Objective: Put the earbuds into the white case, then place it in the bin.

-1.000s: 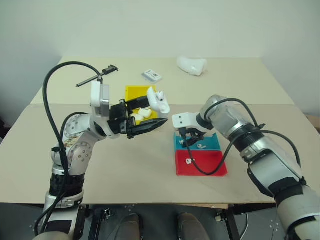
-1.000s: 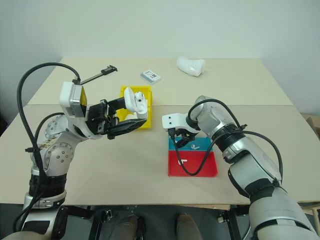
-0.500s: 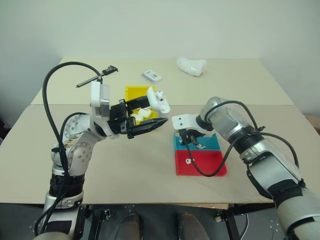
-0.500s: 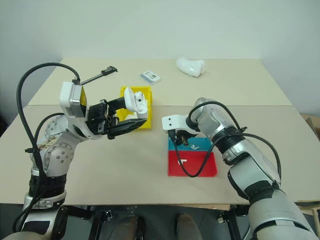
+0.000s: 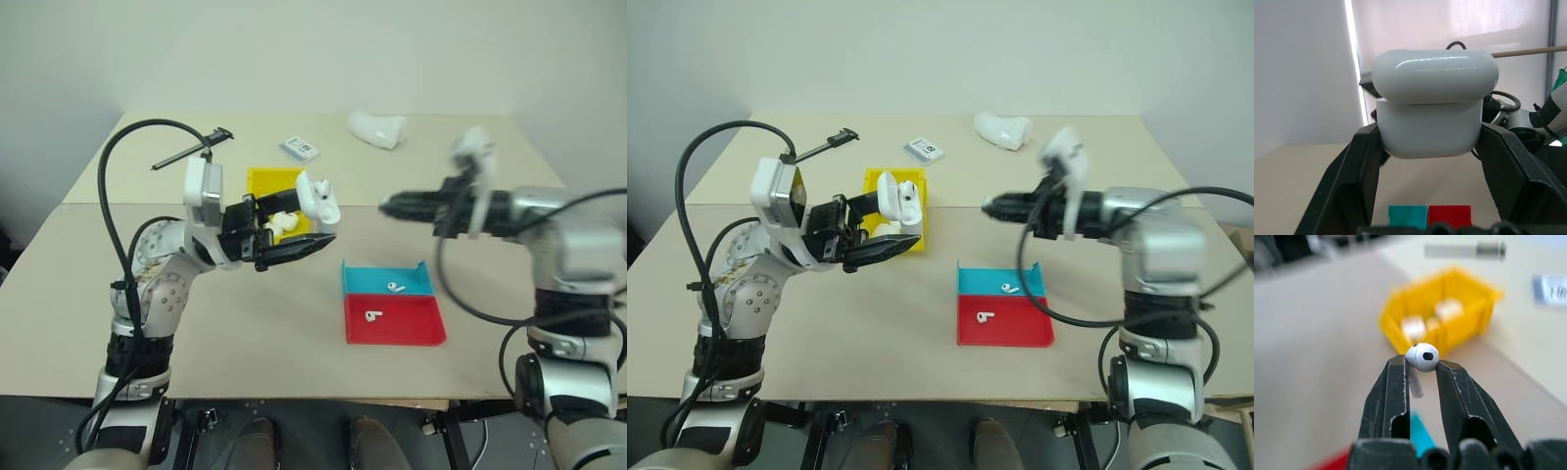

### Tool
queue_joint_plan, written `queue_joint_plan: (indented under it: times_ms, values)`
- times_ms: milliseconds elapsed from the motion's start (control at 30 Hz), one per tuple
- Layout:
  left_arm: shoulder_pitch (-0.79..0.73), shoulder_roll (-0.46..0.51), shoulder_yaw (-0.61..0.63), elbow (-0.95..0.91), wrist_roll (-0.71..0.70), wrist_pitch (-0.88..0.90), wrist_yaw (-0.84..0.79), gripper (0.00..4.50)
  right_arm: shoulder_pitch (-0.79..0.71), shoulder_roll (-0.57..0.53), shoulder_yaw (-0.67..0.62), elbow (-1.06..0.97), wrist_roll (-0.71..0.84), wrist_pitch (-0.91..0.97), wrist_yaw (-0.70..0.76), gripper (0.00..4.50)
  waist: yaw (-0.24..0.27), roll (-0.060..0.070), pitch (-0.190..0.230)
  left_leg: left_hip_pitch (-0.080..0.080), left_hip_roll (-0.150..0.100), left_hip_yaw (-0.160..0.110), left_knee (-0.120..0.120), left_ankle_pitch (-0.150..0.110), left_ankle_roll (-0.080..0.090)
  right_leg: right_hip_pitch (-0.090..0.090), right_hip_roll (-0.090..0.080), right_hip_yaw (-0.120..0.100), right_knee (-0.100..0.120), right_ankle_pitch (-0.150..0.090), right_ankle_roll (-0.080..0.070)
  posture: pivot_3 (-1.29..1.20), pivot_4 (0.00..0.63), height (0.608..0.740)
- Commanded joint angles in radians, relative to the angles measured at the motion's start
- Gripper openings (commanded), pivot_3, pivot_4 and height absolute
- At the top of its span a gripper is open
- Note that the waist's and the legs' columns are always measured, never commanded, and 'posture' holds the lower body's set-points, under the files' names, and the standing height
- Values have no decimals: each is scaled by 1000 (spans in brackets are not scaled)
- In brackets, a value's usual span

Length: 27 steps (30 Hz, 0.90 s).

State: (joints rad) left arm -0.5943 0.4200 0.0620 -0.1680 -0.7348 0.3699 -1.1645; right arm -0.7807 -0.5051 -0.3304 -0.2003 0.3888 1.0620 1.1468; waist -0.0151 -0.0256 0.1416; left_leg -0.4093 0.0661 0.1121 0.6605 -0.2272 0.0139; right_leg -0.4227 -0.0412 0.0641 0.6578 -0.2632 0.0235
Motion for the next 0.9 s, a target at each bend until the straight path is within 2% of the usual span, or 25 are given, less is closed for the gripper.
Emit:
queue_joint_plan:
  times_ms: [33,167,333,433,733,900]
  values:
    - [-43,-30,-7,28,1,-40,-10,2733,-21,93,-196,-186,236,210,-135,618,-2,0,0,1,0,-1,0,0,0,1,0,0,0,0,0,0,150,740]
    - [-70,-77,-31,69,23,-64,3,2733,-12,229,-276,-344,426,336,-298,618,-4,0,0,1,0,-2,0,0,0,1,0,1,1,0,0,0,150,740]
    - [-108,-124,-47,109,33,-74,3,2733,5,323,-244,-436,551,329,-471,618,-3,0,0,-1,-1,-2,0,0,0,0,0,1,-1,0,0,0,150,740]
    - [-121,-131,-51,124,35,-76,-5,2733,21,322,-225,-443,620,298,-531,618,-3,0,0,-1,-1,-2,0,0,0,0,0,0,-1,0,0,0,150,740]
    - [-125,-118,-48,130,33,-72,-24,2733,149,191,-100,-475,672,138,-587,618,-7,0,0,-1,-1,-3,0,0,0,0,0,0,-2,0,1,0,150,740]
    - [-121,-112,-49,121,31,-69,-23,2733,195,90,-7,-480,649,51,-573,2304,-7,0,0,-1,-1,-3,0,0,0,0,0,0,-2,0,1,0,150,740]
